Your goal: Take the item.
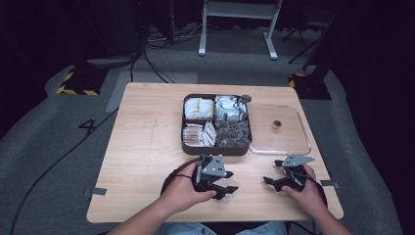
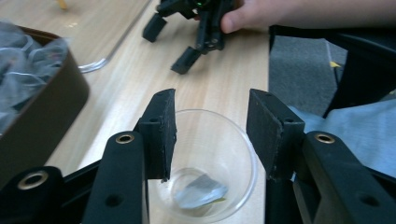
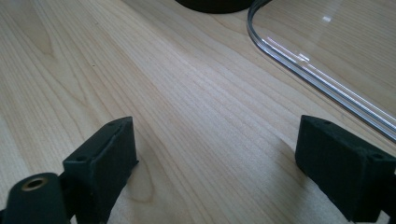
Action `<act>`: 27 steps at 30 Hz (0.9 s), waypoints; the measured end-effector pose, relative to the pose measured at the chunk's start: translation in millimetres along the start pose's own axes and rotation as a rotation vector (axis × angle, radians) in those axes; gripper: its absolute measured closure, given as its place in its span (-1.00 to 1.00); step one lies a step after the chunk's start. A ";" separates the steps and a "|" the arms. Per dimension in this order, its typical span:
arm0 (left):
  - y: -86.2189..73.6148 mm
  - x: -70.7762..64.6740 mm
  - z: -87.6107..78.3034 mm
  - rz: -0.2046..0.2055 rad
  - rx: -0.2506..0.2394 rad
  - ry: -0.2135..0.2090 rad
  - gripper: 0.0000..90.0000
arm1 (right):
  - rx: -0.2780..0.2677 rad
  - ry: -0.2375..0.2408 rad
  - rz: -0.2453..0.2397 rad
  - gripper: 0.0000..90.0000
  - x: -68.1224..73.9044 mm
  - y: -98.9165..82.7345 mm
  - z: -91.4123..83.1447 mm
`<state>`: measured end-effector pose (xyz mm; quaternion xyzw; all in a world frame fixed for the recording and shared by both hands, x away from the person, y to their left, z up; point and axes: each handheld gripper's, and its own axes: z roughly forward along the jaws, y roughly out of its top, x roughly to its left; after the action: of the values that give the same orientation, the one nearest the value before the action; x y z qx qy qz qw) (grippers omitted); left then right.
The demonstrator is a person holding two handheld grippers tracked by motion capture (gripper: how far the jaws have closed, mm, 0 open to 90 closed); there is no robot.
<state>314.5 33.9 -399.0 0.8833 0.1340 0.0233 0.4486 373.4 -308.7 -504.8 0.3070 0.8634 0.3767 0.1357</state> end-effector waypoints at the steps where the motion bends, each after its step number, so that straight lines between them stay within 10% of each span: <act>1: 0.0 1.0 -1.0 -0.004 -0.007 0.006 0.14 | 0.000 0.000 0.000 -0.72 0.0 0.0 0.0; 27: -36.9 22.8 -69.7 -0.143 -0.022 0.315 -0.18 | 0.001 0.000 0.000 -0.72 -0.1 0.1 0.0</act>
<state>317.3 115.3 -388.6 0.8521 0.2650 0.1311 0.4319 373.5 -308.7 -504.7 0.3071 0.8635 0.3765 0.1353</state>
